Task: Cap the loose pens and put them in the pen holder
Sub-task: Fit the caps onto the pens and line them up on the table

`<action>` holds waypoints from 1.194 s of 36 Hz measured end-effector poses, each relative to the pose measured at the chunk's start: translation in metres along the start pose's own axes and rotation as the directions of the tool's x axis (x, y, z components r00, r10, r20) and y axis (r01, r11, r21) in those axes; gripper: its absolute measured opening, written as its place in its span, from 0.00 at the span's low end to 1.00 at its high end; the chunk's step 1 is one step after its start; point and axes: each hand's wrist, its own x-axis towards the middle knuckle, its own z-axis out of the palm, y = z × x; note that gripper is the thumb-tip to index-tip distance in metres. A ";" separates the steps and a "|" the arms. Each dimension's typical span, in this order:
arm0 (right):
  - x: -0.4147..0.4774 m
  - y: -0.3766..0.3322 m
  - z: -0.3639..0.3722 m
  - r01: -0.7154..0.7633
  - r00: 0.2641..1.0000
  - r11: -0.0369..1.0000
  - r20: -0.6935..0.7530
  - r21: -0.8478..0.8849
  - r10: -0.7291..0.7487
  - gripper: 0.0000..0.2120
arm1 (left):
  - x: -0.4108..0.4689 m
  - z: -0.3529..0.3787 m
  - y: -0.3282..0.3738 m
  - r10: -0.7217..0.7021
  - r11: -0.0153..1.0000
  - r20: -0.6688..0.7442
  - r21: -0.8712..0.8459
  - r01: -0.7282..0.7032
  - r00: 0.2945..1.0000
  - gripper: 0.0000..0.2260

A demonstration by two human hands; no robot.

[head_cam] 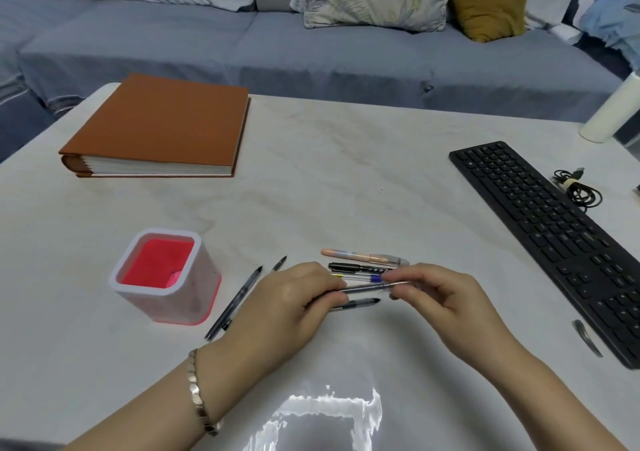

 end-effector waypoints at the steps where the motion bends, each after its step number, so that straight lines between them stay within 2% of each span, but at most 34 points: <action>1: 0.000 0.000 0.001 0.011 1.000 1.000 -0.002 -0.003 -0.011 0.07 | 0.000 0.000 0.000 0.003 1.000 0.006 0.007 -0.003 1.000 0.09; 7: -0.005 0.005 0.001 0.037 0.999 0.999 0.018 0.033 -0.037 0.13 | 0.002 0.001 -0.002 0.003 1.000 0.009 -0.003 -0.003 1.000 0.10; 10: -0.007 0.007 0.004 0.064 0.998 0.998 -0.001 0.000 -0.064 0.08 | 0.002 0.005 0.001 -0.133 0.983 0.016 -0.125 0.134 0.991 0.10; 12: -0.010 0.013 0.007 0.062 0.998 0.996 0.022 -0.061 -0.061 0.07 | 0.003 0.007 0.002 -0.207 0.967 0.067 -0.141 0.214 0.976 0.07; 15: -0.014 0.025 0.009 0.029 0.998 0.989 0.062 -0.143 -0.021 0.05 | 0.005 0.008 0.002 -0.209 0.978 0.160 0.019 0.208 0.965 0.06; 18: -0.017 0.038 0.008 -0.083 0.996 0.996 0.009 -0.045 0.083 0.14 | 0.010 0.012 0.001 -0.172 0.980 0.183 0.129 0.150 0.968 0.07; 20: -0.018 0.042 0.004 -0.136 0.991 0.990 0.005 -0.025 0.136 0.17 | 0.013 0.017 0.001 -0.163 0.979 0.193 0.156 0.134 0.967 0.07; 22: -0.020 0.044 0.000 -0.125 0.992 0.991 0.016 -0.039 0.126 0.16 | 0.015 0.022 0.000 -0.181 0.978 0.247 0.143 0.149 0.952 0.08; 25: -0.024 0.040 -0.004 -0.079 0.995 0.993 0.051 -0.084 0.083 0.06 | 0.016 0.026 -0.003 -0.214 0.976 0.360 0.050 0.211 0.908 0.09; 27: -0.025 0.042 -0.013 -0.079 0.996 0.990 0.022 -0.120 0.082 0.07 | 0.018 0.021 -0.012 -0.255 0.962 0.395 0.011 0.273 0.883 0.12; 29: -0.026 0.051 -0.030 -0.116 0.992 0.984 -0.060 -0.138 0.109 0.08 | 0.019 0.011 -0.027 -0.325 0.934 0.348 -0.027 0.356 0.879 0.15; 31: -0.029 0.063 -0.044 -0.162 0.985 0.962 -0.087 -0.220 0.146 0.14 | 0.018 0.001 -0.041 -0.378 0.915 0.289 -0.028 0.402 0.880 0.15; 34: -0.028 0.077 -0.043 -0.237 0.971 0.896 -0.074 -0.377 0.226 0.13 | 0.015 0.002 -0.041 -0.360 0.928 0.267 0.002 0.373 0.894 0.10; 36: -0.025 0.081 -0.033 -0.287 0.958 0.873 -0.094 -0.395 0.272 0.08 | 0.014 0.008 -0.032 -0.329 0.941 0.247 0.010 0.338 0.911 0.07; 38: -0.023 0.085 -0.026 -0.332 0.943 0.848 -0.122 -0.413 0.310 0.10 | 0.012 0.011 -0.024 -0.298 0.953 0.210 0.017 0.301 0.931 0.06; 43: -0.016 0.086 -0.037 -0.448 0.881 0.773 -0.367 -0.450 0.297 0.09 | 0.005 0.014 -0.019 -0.287 0.957 0.108 -0.020 0.291 0.952 0.10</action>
